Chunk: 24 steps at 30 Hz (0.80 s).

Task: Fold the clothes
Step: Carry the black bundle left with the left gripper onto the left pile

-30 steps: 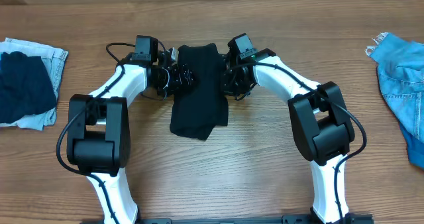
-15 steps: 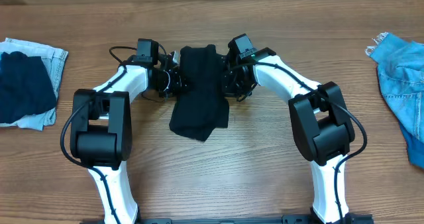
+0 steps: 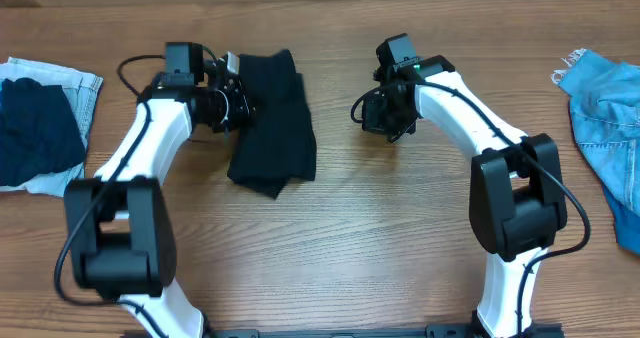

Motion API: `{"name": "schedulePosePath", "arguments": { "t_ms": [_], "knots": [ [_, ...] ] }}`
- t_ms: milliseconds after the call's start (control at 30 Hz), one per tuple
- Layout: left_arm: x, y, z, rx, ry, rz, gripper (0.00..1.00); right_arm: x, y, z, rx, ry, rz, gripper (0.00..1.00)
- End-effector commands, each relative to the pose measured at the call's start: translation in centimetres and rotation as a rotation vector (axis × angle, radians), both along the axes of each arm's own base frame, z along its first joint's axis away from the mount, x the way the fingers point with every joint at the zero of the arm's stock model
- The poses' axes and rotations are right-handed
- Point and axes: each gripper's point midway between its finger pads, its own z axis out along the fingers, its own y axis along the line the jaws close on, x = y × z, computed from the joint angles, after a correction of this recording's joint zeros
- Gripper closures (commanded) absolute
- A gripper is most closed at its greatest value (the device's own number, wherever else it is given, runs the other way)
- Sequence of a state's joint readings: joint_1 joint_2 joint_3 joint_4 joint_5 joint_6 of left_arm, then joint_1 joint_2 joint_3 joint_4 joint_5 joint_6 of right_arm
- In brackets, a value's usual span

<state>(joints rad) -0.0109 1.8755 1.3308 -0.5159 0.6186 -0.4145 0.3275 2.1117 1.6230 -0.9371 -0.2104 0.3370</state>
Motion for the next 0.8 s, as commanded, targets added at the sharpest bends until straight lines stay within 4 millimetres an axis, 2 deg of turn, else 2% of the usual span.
{"name": "schedulePosePath", "arguments": {
  "t_ms": [0,133,300,533,767],
  "knots": [
    [0.7,1.8,3.2,0.009,-0.024,0.139,0.96,0.0,-0.1,1.4,0.002,-0.024,-0.008,0.96],
    [1.1,3.9,4.6,-0.015,-0.029,0.232,0.96,-0.3,-0.2,1.4,-0.003,-0.012,-0.008,0.96],
    [1.9,9.5,7.7,-0.042,-0.097,0.372,0.96,-0.9,-0.4,1.2,-0.012,0.013,-0.008,0.96],
    [3.0,17.5,14.1,-0.044,-0.264,0.492,0.96,-1.4,-0.6,1.1,-0.019,0.035,-0.008,0.96],
    [3.5,24.9,17.6,-0.006,-0.435,0.626,0.96,-2.7,-1.0,1.0,-0.037,0.087,-0.007,0.96]
  ]
}}
